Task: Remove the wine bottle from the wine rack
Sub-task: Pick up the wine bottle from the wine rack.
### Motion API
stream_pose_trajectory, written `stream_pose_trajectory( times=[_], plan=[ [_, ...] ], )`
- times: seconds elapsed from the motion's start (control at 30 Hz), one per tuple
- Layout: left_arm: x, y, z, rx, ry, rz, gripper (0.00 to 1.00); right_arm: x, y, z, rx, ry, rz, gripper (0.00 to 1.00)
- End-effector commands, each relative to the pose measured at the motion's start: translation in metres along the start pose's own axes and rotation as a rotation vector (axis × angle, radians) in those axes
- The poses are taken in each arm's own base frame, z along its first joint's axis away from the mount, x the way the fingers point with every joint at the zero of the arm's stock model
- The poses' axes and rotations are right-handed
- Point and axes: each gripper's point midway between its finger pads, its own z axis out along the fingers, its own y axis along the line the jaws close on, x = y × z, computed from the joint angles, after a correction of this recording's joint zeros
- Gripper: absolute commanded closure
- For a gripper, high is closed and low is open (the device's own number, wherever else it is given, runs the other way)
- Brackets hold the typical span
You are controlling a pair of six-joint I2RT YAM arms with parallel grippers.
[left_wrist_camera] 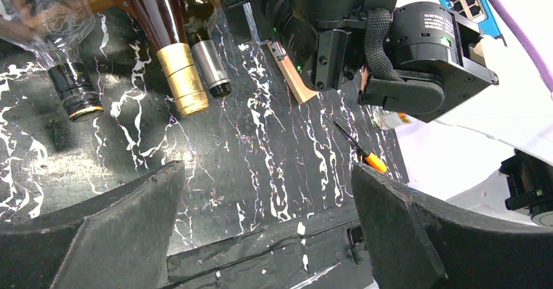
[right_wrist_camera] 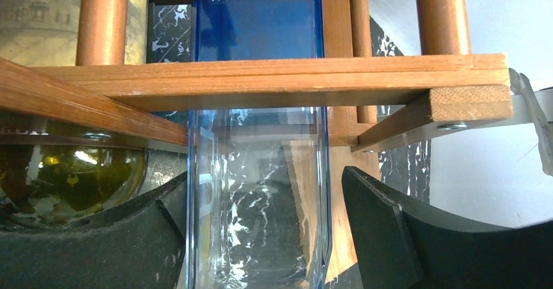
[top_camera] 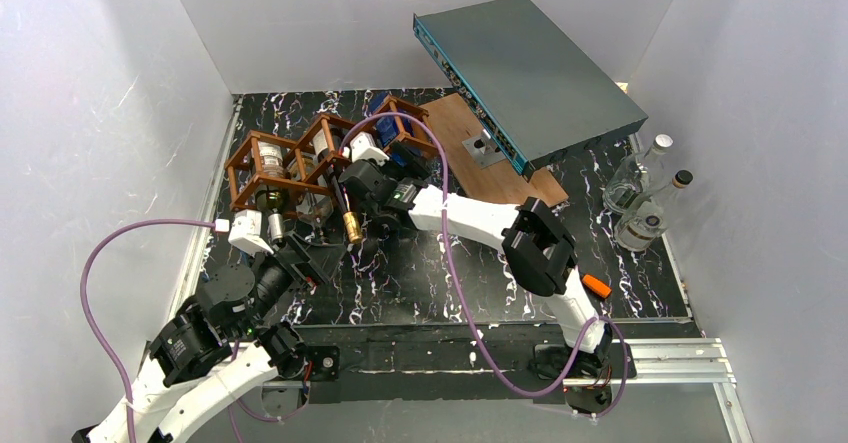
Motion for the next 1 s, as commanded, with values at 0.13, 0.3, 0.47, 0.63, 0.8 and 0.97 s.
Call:
stream_pose_trajectory(
  times=[0.13, 0.3, 0.47, 0.63, 0.8, 0.97],
  plan=[
    [-0.001, 0.006, 0.001, -0.030, -0.010, 0.008, 0.02, -0.004, 0.003, 0.003, 0.023, -0.022, 0.033, 0.26],
    [-0.002, 0.006, 0.000, -0.027, -0.014, 0.005, 0.02, -0.004, 0.003, 0.002, 0.028, -0.029, 0.035, 0.45],
    [-0.001, 0.006, 0.000, -0.025, -0.014, 0.004, 0.02, -0.009, 0.002, -0.006, 0.027, -0.046, 0.047, 0.86],
    [-0.001, 0.006, -0.001, -0.023, -0.013, 0.002, 0.02, -0.024, -0.006, -0.021, 0.029, -0.069, 0.093, 0.99],
    [-0.002, 0.005, -0.001, -0.022, -0.015, -0.001, 0.02, -0.035, -0.013, -0.040, 0.020, -0.089, 0.136, 0.99],
    [-0.001, 0.004, 0.000, -0.023, -0.007, 0.000, 0.02, -0.039, -0.020, -0.054, 0.005, -0.104, 0.167, 0.99]
  ],
)
